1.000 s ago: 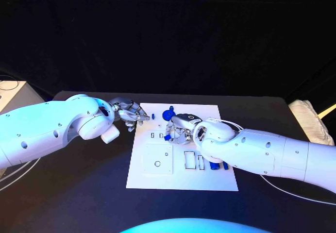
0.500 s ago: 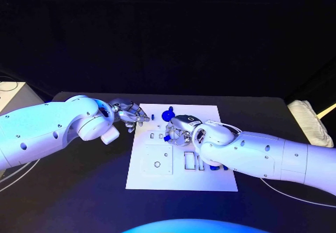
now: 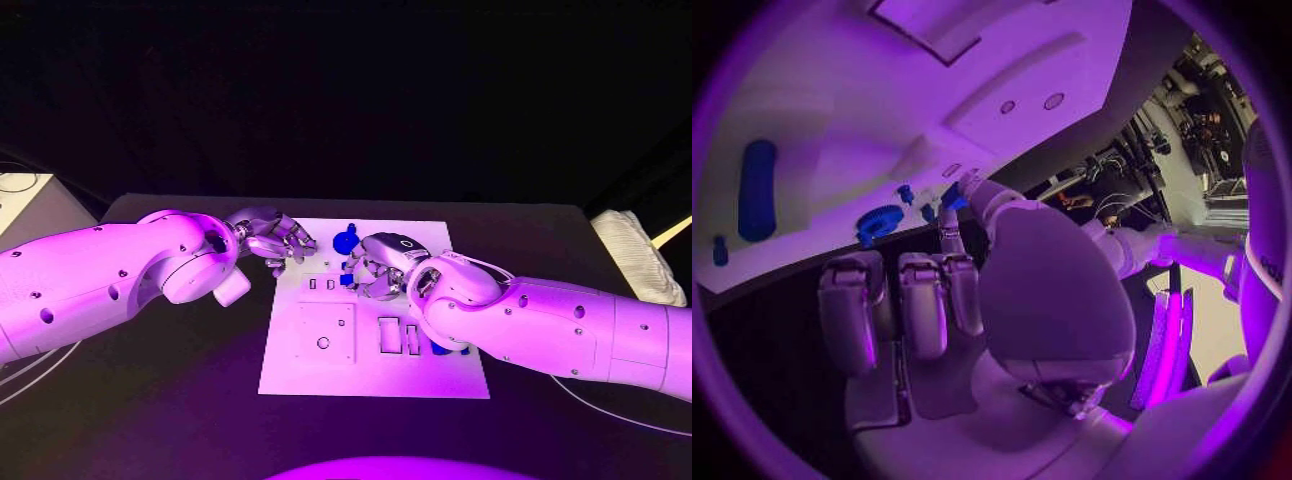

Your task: Assemble the parts on the task board

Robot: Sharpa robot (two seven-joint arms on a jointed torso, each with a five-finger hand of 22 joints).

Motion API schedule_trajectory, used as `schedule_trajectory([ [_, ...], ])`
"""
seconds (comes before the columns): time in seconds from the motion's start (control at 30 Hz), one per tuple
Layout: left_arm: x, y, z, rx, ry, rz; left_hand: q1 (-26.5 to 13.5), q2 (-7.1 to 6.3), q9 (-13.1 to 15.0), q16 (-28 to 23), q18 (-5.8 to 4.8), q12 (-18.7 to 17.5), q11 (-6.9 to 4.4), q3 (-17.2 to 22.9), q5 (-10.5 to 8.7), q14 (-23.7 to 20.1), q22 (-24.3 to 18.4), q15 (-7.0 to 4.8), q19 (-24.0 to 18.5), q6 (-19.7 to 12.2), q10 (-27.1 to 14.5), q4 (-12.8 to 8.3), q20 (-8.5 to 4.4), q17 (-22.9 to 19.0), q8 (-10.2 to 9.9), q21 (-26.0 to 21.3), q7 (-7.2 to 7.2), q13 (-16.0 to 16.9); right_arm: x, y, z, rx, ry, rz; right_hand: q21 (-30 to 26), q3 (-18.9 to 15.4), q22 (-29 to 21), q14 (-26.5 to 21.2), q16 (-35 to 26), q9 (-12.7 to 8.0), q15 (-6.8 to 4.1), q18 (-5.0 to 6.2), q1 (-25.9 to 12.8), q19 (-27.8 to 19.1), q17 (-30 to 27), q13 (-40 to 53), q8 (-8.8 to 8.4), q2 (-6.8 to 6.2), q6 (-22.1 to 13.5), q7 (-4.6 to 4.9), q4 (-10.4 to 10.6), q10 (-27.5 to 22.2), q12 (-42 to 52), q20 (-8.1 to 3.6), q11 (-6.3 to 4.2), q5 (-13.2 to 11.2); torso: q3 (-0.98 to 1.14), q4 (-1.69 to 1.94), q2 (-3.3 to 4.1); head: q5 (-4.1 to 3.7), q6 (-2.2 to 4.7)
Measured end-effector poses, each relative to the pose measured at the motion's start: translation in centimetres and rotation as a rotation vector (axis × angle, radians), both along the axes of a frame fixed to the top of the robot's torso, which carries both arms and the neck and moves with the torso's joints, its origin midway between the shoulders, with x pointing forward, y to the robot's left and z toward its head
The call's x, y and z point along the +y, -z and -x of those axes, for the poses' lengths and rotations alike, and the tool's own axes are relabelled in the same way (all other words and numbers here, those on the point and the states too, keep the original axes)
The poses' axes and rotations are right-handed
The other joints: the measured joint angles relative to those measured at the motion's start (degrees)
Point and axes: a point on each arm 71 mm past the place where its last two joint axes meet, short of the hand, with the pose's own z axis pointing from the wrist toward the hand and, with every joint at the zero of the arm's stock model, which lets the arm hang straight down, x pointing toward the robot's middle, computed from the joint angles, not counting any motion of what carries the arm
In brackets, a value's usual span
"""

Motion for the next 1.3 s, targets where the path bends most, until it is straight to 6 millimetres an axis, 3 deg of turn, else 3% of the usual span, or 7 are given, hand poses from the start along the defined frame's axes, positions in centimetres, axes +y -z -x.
schedule_trajectory([
  [0.33, -1.1, 0.4, 1.1, -0.132, 0.100, 0.076, 0.23, -0.23, -3.83, 5.66, 0.00, 0.00, -1.40, 1.23, 0.00, 4.53, 8.44, -1.10, 6.30, 2.89, 1.89, -1.90, -0.86, 7.97, -4.21, 4.74, -0.78, -0.90, -0.7, -0.4, 0.0, 0.033, 0.035, -0.043, 0.21, -0.01, -0.01, 0.00, 0.00, 0.00, 0.00, 0.00, -0.52, 0.20, 0.04, 0.05, 0.00, 0.06, 0.03, -0.06, -0.01, 0.00, 0.00, -0.20, 0.00, 0.00, -0.02, 0.08, 0.13, -0.10, 0.23],
  [0.43, -1.5, 0.5, 1.4, -0.178, 0.139, 0.077, 0.23, -0.23, -4.79, 8.33, -1.38, 0.37, -1.82, 1.58, 0.00, 6.67, 12.72, -1.54, 9.27, 3.27, 3.12, -2.55, -1.21, 12.00, -5.51, 7.13, -1.04, -0.82, -0.8, -0.4, 0.0, 0.045, 0.044, -0.050, 0.21, -0.01, -0.01, 0.00, 0.00, 0.00, 0.00, 0.00, -0.52, 0.21, 0.04, 0.05, -0.01, 0.06, -0.05, -0.14, -0.01, 0.00, 0.00, -0.20, 0.00, 0.00, -0.02, 0.15, 0.15, -0.10, 0.16],
  [0.5, -1.7, 0.5, 1.6, -0.209, 0.166, 0.071, 0.37, -0.09, -5.57, 9.89, -1.37, 0.67, -2.23, 2.04, 0.00, 7.82, 15.49, -1.86, 11.08, 3.84, 3.71, -3.01, -1.56, 14.35, -6.64, 8.72, -1.02, -0.51, -0.8, -0.4, -0.1, 0.052, 0.050, -0.054, 0.20, -0.01, 0.02, 0.00, 0.00, 0.00, 0.00, 0.00, -0.52, 0.21, 0.03, 0.04, -0.02, 0.06, -0.05, -0.14, -0.01, 0.00, 0.00, -0.20, 0.00, 0.00, -0.02, 0.18, 0.18, -0.10, 0.12],
  [0.6, -2.2, 0.7, 1.8, -0.246, 0.206, 0.058, 0.52, 0.06, -6.44, 10.60, -1.37, 1.12, -2.32, 2.67, 0.00, 8.11, 17.29, -2.15, 11.90, 3.84, 3.80, -3.64, -1.80, 15.54, -8.02, 9.79, -1.02, -0.21, -0.8, -0.4, -0.1, 0.061, 0.056, -0.058, 0.20, -0.01, 0.04, 0.00, 0.00, 0.13, 0.00, 0.00, -0.82, 0.21, 0.03, 0.04, -0.03, -0.24, -0.01, -0.19, -0.01, 0.00, 0.00, -0.20, 0.01, -0.01, -0.05, 0.19, 0.21, -0.10, 0.08],
  [0.67, -2.5, 0.9, 1.9, -0.264, 0.227, 0.049, 0.93, 0.47, -7.03, 10.90, -2.23, 1.46, -2.54, 3.16, 0.00, 8.32, 18.09, -2.36, 12.42, 3.84, 4.02, -4.13, -1.87, 16.11, -9.00, 10.25, -1.02, 0.07, -0.8, -0.4, -0.1, 0.065, 0.059, -0.060, 0.20, -0.01, 0.04, 0.00, 0.00, 0.45, 0.00, 0.01, -0.82, 0.21, 0.03, 0.04, -0.04, -0.24, 0.04, -0.23, -0.01, 0.00, 0.00, -0.20, 0.00, -0.01, -0.09, 0.19, 0.21, -0.10, 0.07],
  [0.9, -3.4, 1.5, 2.0, -0.306, 0.282, 0.007, 0.27, 1.08, -7.94, 11.26, -2.22, 2.02, -2.45, 4.67, 0.00, 8.65, 19.46, -2.04, 12.97, 3.84, 4.31, -4.31, -1.93, 16.97, -10.39, 11.00, -1.02, 0.65, -0.9, -0.4, 0.0, 0.074, 0.067, -0.066, 0.20, -0.01, 0.03, 0.00, 0.00, 0.46, 0.01, 0.00, -0.82, 0.20, 0.03, 0.04, 0.18, -0.24, 0.09, -0.30, -0.02, 0.00, 0.00, -0.20, 0.01, -0.07, -0.09, 0.09, 0.26, -0.11, -0.18],
  [1.3, -3.9, 2.0, 1.6, -0.327, 0.313, -0.045, -1.20, 3.79, -9.04, 12.16, -2.22, 3.64, -2.03, 8.53, -0.02, 8.93, 21.78, -2.15, 14.01, 4.50, 4.72, -3.93, -1.90, 17.79, -12.27, 12.38, -0.78, 2.04, -1.0, -0.6, 0.2, 0.076, 0.074, -0.075, 0.20, -0.02, 0.02, 0.00, 0.00, 0.49, 0.01, 0.00, -0.90, 0.20, 0.02, 0.03, 0.21, -0.33, 0.00, -0.40, -0.02, 0.00, 0.00, -0.19, 0.01, -0.11, -0.02, 0.12, 0.22, -0.07, -0.47],
])
